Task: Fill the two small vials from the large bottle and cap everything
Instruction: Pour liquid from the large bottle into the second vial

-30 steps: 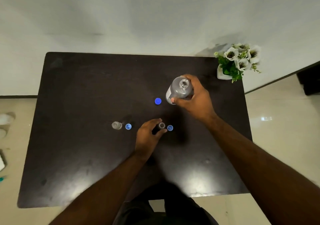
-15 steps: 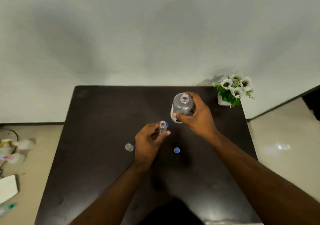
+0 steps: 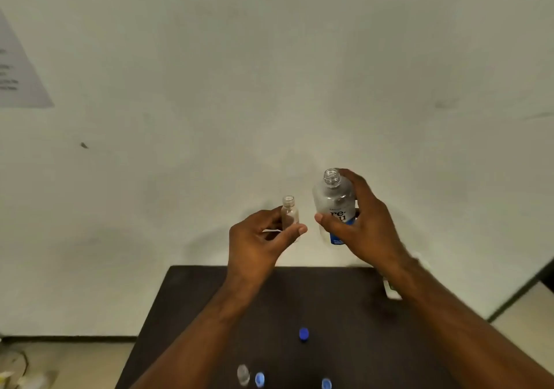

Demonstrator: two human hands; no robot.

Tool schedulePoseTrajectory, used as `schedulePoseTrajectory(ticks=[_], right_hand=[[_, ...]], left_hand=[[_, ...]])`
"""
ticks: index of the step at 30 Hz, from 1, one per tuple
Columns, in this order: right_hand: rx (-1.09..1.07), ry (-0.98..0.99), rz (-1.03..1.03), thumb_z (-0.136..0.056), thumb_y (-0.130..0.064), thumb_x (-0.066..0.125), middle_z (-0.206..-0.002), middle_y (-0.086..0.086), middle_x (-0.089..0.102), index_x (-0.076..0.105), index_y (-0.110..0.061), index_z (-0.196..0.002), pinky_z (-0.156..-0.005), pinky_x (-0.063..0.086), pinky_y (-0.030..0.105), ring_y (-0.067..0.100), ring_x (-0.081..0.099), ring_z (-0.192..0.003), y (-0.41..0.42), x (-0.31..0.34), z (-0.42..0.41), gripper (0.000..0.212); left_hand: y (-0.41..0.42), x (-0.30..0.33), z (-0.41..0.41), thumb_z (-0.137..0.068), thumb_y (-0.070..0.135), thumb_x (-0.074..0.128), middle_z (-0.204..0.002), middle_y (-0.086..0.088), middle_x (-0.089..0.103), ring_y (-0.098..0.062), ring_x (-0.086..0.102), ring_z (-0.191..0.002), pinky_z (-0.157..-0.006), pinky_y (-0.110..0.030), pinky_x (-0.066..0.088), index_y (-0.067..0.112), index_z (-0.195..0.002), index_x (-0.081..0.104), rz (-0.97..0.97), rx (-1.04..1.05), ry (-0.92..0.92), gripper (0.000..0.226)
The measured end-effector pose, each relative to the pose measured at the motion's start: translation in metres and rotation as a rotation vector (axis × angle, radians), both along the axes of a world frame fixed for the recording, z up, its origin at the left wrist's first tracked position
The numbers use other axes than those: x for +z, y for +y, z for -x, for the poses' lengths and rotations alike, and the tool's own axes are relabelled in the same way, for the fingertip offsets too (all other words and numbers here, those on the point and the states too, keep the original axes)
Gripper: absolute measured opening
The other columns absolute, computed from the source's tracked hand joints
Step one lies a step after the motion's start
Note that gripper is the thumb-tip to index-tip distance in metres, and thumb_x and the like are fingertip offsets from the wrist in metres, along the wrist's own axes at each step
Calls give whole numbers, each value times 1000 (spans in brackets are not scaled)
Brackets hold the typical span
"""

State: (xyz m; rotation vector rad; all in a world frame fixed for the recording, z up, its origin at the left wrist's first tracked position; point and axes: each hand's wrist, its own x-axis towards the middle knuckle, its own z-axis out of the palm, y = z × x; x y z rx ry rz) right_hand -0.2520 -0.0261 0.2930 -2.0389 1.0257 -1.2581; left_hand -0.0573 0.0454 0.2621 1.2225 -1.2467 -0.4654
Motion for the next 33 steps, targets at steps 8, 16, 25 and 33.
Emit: schedulePoseTrajectory(ticks=[8,16,25,33], right_hand=[[-43,93,200,-67,-58,80,-107,-31,58,35,-56,-114,-52,48,7,-11,63,-85,21,106,16,66],[-181,340,437,-69,-57,77,-112,-21,53,39,-46,-141,-75,39,7,1,51,-92,36,152,32,82],[-201,442,548,-71,-59,68,-125,-14,60,39,-42,-146,-83,54,29,10,55,-104,49,179,47,83],[-231,520,597,-72,-46,81,-125,-10,62,44,-38,-146,-81,48,26,13,56,-104,55,192,54,83]], left_hand=[[9,105,9,-67,54,85,-87,19,80,-5,78,-80,-70,-18,62,43,-93,81,178,-91,46,28],[17,142,20,-70,39,92,-80,9,81,-11,78,-73,-67,-21,62,38,-95,82,220,-128,71,27],[27,160,25,-64,49,90,-80,5,81,-15,77,-73,-76,-41,67,25,-99,84,195,-130,59,43],[34,166,31,-64,47,91,-81,4,81,-22,79,-76,-78,-44,66,31,-96,83,199,-151,63,37]])
